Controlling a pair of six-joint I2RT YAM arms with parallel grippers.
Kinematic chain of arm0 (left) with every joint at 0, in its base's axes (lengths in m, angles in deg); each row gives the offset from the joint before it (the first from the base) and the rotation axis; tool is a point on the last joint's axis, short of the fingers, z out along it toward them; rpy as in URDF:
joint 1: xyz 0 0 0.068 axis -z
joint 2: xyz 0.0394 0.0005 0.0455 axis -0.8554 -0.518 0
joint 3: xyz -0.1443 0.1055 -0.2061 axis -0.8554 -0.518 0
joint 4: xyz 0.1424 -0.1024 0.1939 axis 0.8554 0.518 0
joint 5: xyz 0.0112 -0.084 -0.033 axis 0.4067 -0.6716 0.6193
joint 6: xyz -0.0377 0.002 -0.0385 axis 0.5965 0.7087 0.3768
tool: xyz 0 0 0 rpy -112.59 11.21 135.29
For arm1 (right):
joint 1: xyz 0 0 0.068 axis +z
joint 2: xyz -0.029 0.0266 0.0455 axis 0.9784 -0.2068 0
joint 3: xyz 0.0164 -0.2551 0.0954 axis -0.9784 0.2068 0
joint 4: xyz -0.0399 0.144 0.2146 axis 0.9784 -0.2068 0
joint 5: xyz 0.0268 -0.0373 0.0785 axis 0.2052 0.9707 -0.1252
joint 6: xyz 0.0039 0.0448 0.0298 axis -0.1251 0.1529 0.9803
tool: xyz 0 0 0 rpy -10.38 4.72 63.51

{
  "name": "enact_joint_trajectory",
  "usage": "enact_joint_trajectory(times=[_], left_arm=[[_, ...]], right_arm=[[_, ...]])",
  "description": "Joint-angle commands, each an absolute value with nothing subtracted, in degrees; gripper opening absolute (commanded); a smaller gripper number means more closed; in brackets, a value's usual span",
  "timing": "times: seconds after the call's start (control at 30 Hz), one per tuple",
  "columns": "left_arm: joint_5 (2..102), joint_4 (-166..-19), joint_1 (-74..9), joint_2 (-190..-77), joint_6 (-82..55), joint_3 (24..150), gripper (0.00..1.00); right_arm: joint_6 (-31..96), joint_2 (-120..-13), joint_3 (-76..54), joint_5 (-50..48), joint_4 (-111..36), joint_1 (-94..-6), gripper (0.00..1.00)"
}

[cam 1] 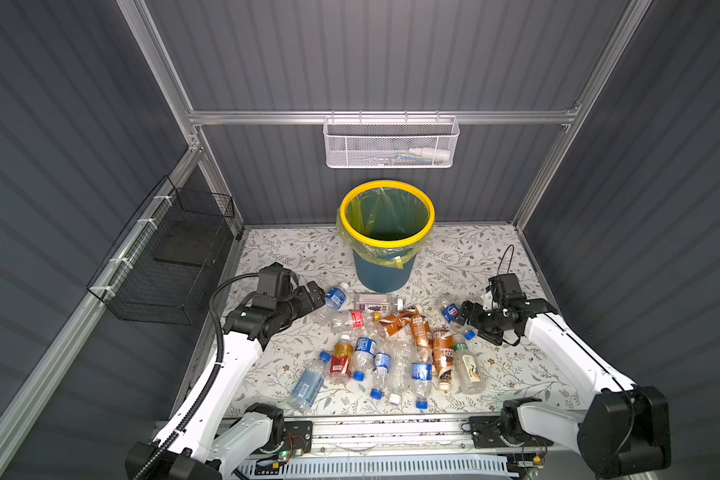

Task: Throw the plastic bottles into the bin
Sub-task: 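Grasp a clear Pepsi bottle with the right gripper while the left gripper returns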

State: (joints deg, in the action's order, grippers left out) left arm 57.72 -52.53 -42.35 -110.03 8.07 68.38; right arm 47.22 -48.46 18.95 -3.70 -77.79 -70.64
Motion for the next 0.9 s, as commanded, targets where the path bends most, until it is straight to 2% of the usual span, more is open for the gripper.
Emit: enact_joint_trajectory(times=[0.0, 0.5, 0.67, 0.87], left_arm=[[55.8, -54.4, -42.3, -109.8, 7.3, 67.0, 0.99], [55.4, -55.2, -42.3, -109.5, 8.8, 64.8, 0.99], [54.9, -55.5, -42.3, -110.0, 8.6, 64.8, 0.99], [54.9, -55.4, -42.3, -109.8, 8.5, 64.4, 0.99]], right_arm=[[45.1, -50.3, 15.6, 0.6, -76.9, -70.2, 0.93], [40.9, -65.0, 7.4, 1.6, -76.6, -68.5, 0.94], [40.7, -69.5, 6.1, 1.3, -76.2, -68.0, 0.89], [42.6, -72.0, 6.8, 3.5, -75.2, -69.3, 0.77]])
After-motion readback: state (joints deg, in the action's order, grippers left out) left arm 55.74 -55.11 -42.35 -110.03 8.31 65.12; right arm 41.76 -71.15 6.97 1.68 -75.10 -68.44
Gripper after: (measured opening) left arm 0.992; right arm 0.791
